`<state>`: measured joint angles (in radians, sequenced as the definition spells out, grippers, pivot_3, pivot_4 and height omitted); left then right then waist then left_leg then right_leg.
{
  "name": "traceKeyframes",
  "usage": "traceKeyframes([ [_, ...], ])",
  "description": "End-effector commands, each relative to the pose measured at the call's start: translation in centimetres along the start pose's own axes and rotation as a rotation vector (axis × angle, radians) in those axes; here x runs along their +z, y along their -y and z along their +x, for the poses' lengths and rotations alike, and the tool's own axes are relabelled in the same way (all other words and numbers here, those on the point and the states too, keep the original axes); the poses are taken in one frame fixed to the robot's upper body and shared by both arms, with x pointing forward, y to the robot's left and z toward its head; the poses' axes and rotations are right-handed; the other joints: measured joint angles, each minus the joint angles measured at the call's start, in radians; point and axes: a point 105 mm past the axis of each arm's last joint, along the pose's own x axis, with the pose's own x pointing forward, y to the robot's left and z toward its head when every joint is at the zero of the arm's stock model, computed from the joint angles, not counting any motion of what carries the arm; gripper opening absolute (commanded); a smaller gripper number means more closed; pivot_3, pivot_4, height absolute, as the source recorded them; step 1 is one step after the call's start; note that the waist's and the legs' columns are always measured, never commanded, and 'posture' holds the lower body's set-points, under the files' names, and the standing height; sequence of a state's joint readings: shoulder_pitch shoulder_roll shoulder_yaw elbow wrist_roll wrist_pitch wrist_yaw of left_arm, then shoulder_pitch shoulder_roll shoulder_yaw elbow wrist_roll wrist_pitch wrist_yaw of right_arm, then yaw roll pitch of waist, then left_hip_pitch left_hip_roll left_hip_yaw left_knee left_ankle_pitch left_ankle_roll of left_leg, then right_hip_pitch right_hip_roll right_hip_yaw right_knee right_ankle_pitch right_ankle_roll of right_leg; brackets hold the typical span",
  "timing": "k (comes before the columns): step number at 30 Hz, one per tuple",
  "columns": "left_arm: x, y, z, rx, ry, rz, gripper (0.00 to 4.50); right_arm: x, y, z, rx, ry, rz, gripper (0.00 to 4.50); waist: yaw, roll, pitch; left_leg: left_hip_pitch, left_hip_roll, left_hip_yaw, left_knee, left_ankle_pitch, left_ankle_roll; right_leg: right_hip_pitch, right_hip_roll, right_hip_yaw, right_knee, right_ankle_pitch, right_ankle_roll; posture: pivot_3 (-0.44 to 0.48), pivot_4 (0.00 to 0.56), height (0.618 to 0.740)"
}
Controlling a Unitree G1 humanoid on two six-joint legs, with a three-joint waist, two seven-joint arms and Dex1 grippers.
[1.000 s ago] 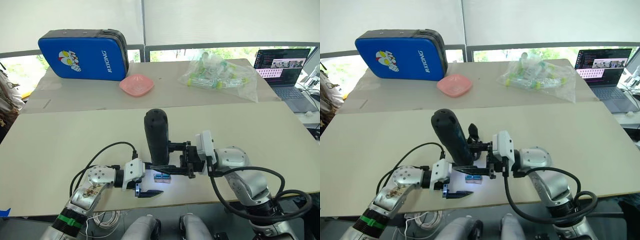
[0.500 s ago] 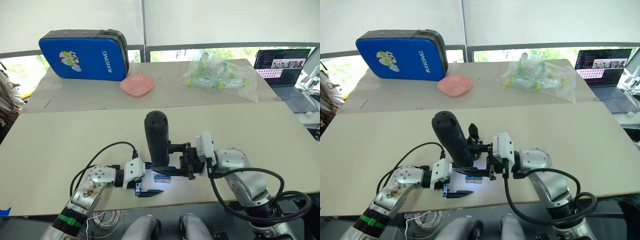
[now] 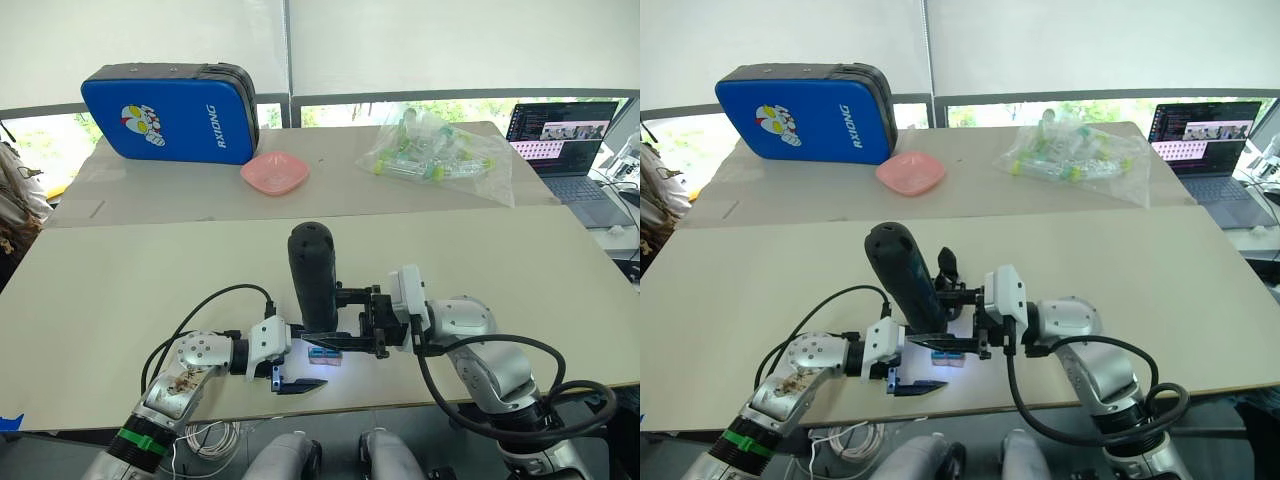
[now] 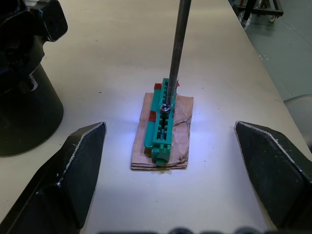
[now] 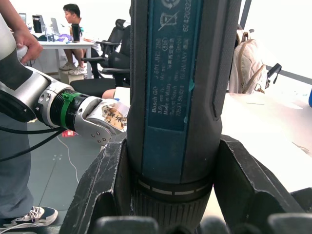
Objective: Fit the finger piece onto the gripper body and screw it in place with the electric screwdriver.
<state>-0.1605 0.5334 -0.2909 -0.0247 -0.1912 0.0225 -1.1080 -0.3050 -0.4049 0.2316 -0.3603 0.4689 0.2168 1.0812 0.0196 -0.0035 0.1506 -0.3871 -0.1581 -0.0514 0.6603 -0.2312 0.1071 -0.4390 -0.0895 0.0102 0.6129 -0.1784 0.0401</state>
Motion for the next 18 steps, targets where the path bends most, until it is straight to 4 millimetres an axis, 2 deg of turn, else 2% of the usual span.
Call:
traceKeyframes([
  [1,-1.64,0.44,0.25,-0.002,-0.059,-0.031,4.45,1.65,-0.01,0.37,0.019,0.054,-0.076,1.94,0.000,0.000,0.000,0.000,0.000,0.000,0.000,0.000,0.000,0.000,0.000,0.000,0.000,0.000,0.000,0.000,0.150,0.740],
  [18,-1.81,0.53,0.23,-0.003,-0.062,-0.036,4.45,1.80,0.12,0.58,0.020,0.060,-0.077,1.94,0.004,0.000,0.000,0.001,0.000,0.000,0.000,0.000,0.000,0.000,0.000,0.000,0.000,0.000,0.000,0.000,0.150,0.740],
])
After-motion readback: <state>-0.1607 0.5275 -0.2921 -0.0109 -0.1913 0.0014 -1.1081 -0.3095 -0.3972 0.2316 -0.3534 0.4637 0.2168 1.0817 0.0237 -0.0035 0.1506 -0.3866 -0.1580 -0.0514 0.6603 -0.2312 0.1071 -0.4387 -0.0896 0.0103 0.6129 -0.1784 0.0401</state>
